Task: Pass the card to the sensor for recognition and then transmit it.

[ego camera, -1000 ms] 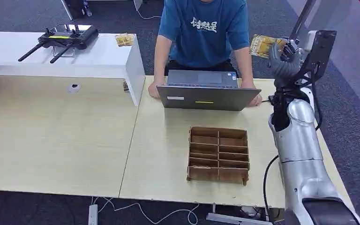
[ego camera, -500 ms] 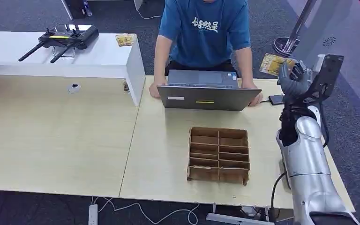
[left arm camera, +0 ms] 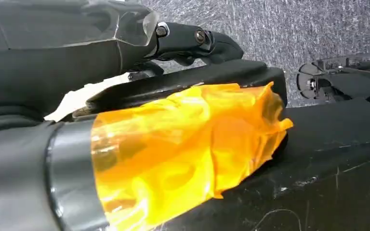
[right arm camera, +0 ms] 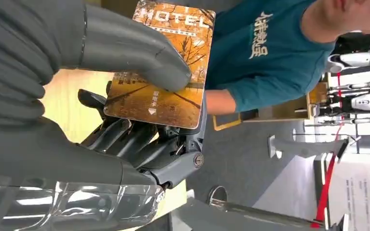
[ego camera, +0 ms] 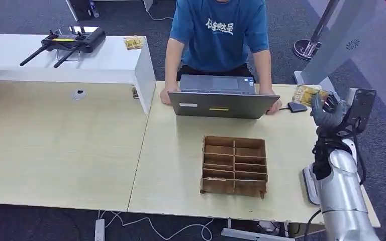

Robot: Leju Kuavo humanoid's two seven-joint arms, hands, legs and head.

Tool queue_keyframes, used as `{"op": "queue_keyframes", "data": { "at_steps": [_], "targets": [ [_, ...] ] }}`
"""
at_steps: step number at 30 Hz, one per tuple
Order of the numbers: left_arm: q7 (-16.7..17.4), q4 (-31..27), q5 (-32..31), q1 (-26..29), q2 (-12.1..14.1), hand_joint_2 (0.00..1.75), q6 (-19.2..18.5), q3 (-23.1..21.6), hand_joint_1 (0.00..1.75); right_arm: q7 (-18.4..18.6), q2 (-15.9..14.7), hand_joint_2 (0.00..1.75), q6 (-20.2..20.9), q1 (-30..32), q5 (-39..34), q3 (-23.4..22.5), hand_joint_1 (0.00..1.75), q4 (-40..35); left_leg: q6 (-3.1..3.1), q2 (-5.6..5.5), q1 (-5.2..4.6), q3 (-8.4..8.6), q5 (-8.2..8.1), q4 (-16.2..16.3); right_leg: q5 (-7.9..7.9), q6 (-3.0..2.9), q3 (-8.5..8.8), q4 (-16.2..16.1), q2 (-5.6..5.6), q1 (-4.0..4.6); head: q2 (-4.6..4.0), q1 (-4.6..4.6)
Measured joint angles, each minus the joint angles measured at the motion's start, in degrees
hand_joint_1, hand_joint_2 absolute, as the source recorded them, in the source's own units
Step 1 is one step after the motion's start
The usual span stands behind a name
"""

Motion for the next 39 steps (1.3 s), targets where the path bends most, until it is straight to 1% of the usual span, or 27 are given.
{"op": "queue_keyframes", "data": {
  "at_steps": [7,21,26,29,33,39],
  "targets": [
    [0.00,0.00,0.46,-0.04,-0.02,0.00,0.00,0.59,0.00,-0.07,-0.50,1.75,0.26,1.64,0.07,-1.31,1.75,-0.17,0.00,0.01,-0.01,0.01,0.00,0.00,0.00,0.00,0.00,-0.01,0.00,-0.01,0.00,0.02],
    [0.00,0.00,2.05,-0.09,-0.09,0.00,0.00,2.32,0.00,-1.07,-1.31,1.75,0.37,8.08,-0.24,-7.96,1.75,-1.70,0.08,0.01,-0.01,-0.03,-0.06,0.00,-0.01,0.01,0.00,-0.01,-0.03,-0.01,0.00,0.00],
    [0.00,0.00,2.23,-0.10,-0.09,0.00,0.00,2.42,0.00,-1.14,-1.53,1.75,0.35,9.20,-0.26,-9.22,1.75,-1.79,0.07,0.04,-0.01,-0.01,-0.07,0.00,-0.01,0.01,0.00,-0.01,-0.01,-0.01,0.00,0.00],
    [0.02,0.02,2.58,-0.11,-0.09,0.00,0.02,2.58,0.00,-0.85,-1.72,1.75,-0.83,9.65,-0.39,-9.92,1.75,-1.79,0.07,0.03,-0.01,0.01,-0.07,0.00,-0.01,0.01,0.00,-0.02,-0.01,-0.01,0.00,0.00],
    [0.02,0.02,2.75,-0.11,-0.09,0.00,0.00,3.10,0.00,-1.29,-2.40,1.75,-0.22,11.06,-1.38,-12.20,1.75,-1.77,0.07,-0.02,-0.01,-0.04,-0.08,0.00,-0.02,0.03,0.01,-0.02,-0.09,-0.01,0.02,0.00],
    [0.09,0.02,3.41,-0.14,-0.09,0.00,0.00,3.80,0.00,-1.44,-2.56,1.75,0.83,12.41,-1.09,-14.71,1.75,-1.77,0.12,0.03,-0.02,-0.02,-0.12,0.00,-0.05,0.06,0.00,-0.03,-0.06,-0.01,0.00,0.00]
  ]
}}
